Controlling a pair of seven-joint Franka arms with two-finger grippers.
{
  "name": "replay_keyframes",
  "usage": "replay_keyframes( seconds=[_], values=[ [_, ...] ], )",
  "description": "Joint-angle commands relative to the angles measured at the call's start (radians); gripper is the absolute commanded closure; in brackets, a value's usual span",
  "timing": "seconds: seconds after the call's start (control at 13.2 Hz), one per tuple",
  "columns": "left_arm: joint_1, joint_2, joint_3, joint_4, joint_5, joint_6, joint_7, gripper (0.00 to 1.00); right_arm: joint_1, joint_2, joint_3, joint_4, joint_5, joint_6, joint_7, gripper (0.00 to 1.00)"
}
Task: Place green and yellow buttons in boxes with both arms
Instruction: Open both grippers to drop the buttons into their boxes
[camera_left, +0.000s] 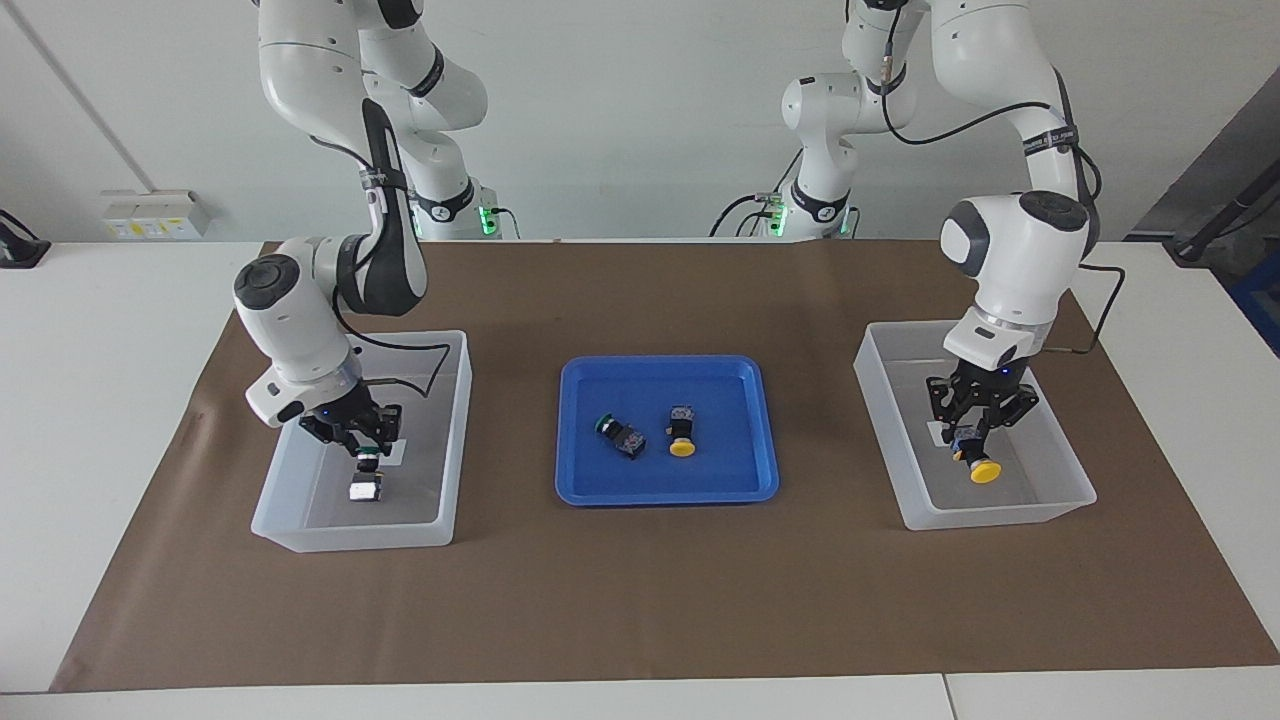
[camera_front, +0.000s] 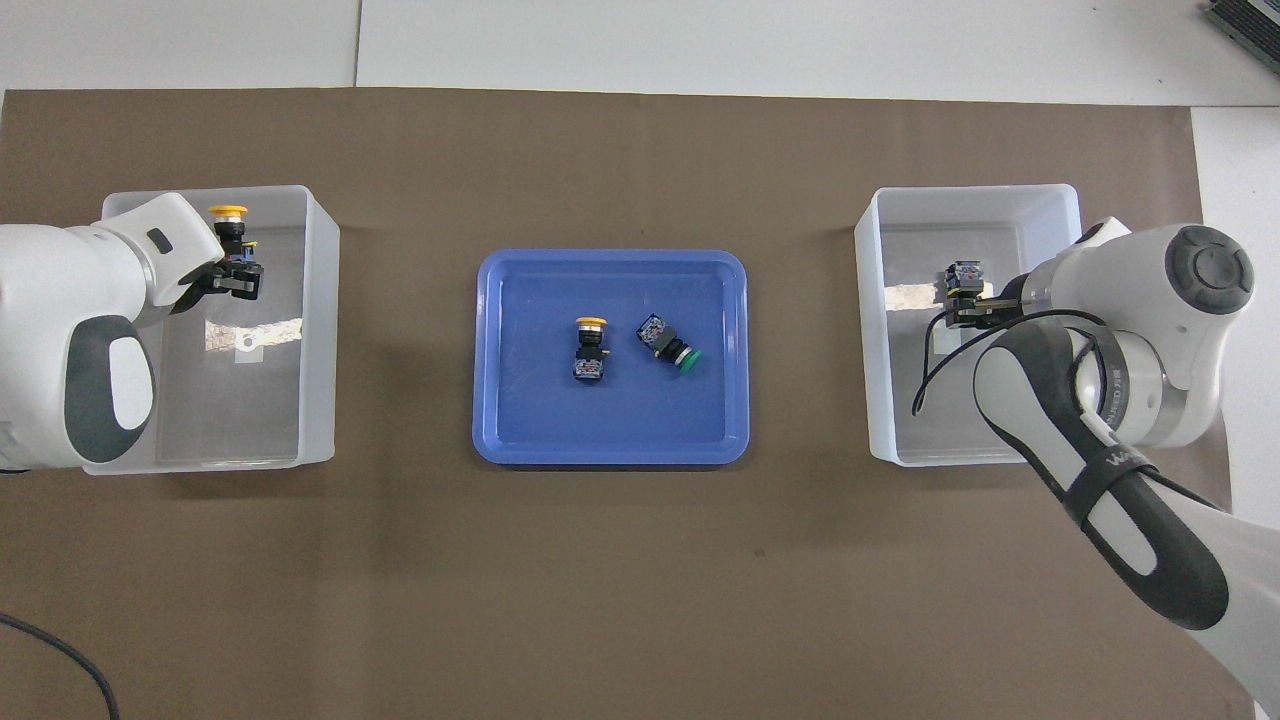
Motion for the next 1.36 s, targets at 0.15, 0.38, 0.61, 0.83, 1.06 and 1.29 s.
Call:
replay_keyframes(
  seconds=[0.15, 0.38, 0.61, 0.83, 1.06, 1.29],
  values=[
    [0.034, 0.078, -0.010, 0.013, 0.001, 0.072, 0.098, 1.00, 0.001, -0.078, 0.023, 0.027, 0.015, -0.083, -0.036, 0.00],
    [0.040, 0.132, -0.010, 0.013, -0.001, 0.137, 0.100, 1.00, 0.061, -0.164, 0.037, 0.049, 0.015, -0.149, -0.031, 0.00],
    [0.042, 0.134, -0.008, 0.002, -0.002, 0.138, 0.091, 0.80, 0.139, -0.209, 0.050, 0.050, 0.017, -0.174, -0.111, 0.00],
    [0.040, 0.134, -0.010, 0.003, -0.002, 0.138, 0.065, 0.13, 0.254, -0.190, 0.069, 0.057, 0.020, -0.155, -0.145, 0.00],
    [0.037, 0.123, -0.010, 0.014, -0.002, 0.138, -0.009, 0.00, 0.369, -0.114, 0.078, 0.057, 0.063, -0.045, -0.267, 0.00],
    [0.037, 0.053, -0.010, 0.013, -0.001, 0.109, -0.007, 0.00, 0.434, -0.030, 0.078, 0.055, 0.063, 0.122, -0.321, 0.00]
  ],
)
